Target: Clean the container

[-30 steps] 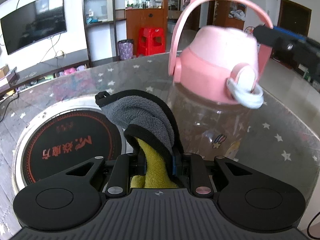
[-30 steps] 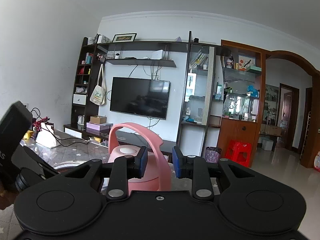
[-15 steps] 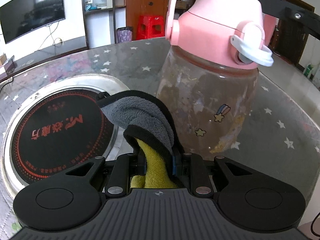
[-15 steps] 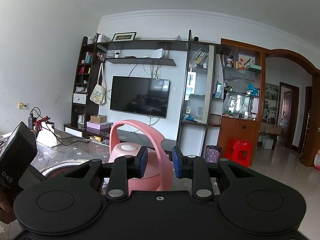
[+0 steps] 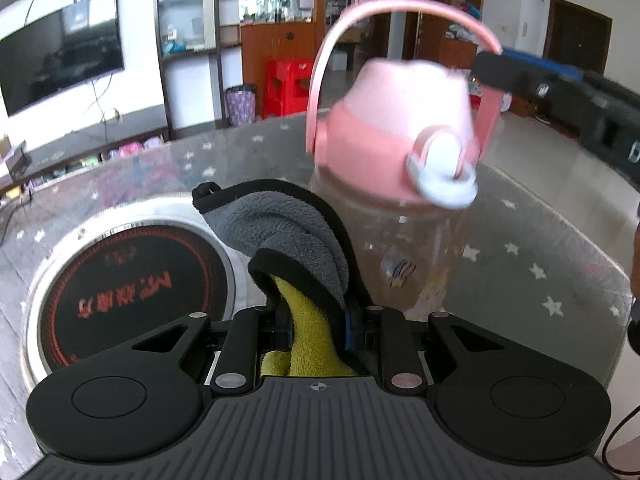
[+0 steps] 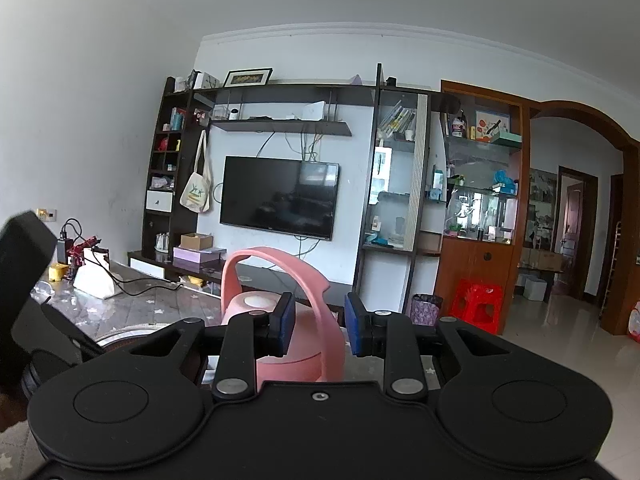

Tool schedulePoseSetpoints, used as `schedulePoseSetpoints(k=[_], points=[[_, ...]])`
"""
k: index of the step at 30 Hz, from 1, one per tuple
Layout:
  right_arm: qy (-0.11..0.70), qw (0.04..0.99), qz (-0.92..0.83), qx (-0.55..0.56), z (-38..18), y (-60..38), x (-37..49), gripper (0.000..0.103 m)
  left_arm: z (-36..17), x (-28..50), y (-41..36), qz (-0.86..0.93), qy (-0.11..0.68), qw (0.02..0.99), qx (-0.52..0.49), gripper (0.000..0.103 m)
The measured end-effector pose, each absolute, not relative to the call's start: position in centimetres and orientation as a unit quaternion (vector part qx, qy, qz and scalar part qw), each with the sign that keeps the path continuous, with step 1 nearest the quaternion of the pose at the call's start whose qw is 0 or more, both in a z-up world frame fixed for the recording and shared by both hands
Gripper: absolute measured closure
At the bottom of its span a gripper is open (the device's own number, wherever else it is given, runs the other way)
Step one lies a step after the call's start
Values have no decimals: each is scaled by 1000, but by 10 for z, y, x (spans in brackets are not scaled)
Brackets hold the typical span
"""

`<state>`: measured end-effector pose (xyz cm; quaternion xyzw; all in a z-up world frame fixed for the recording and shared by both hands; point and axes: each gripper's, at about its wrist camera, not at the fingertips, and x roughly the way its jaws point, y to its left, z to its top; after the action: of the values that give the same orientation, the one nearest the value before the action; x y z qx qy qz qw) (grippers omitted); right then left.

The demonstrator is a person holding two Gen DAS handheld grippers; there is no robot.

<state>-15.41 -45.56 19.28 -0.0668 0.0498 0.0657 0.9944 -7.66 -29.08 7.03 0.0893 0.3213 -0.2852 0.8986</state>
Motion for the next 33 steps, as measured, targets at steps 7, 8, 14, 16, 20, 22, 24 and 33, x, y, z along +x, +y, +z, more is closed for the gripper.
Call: schedulePoseSetpoints(k=[7, 8, 14, 16, 20, 22, 24, 33], points=[[47, 995, 65, -67, 193, -457, -155, 74, 90, -80, -292, -289, 297, 906, 88, 82], [46, 995, 65, -67, 193, -457, -155, 74, 91, -80, -293, -290, 296, 906, 88, 82], [49, 994, 63, -69, 191, -458, -155, 74, 89, -76, -290, -288, 300, 905, 84, 82], [51, 994, 63, -69, 191, -458, -155, 74, 87, -75, -291, -287, 303, 905, 86, 82], [53, 994, 63, -69, 193, -459, -154, 74, 79, -72, -290, -283, 314, 902, 85, 82], [52, 994, 62, -69, 193, -460, -155, 74, 75, -70, -289, -282, 319, 901, 84, 82], [52, 995, 60, -67, 193, -461, -155, 74, 72, -69, -288, -280, 323, 900, 84, 82], [54, 995, 57, -61, 194, -463, -154, 74, 54, -60, -287, -272, 347, 894, 82, 82]])
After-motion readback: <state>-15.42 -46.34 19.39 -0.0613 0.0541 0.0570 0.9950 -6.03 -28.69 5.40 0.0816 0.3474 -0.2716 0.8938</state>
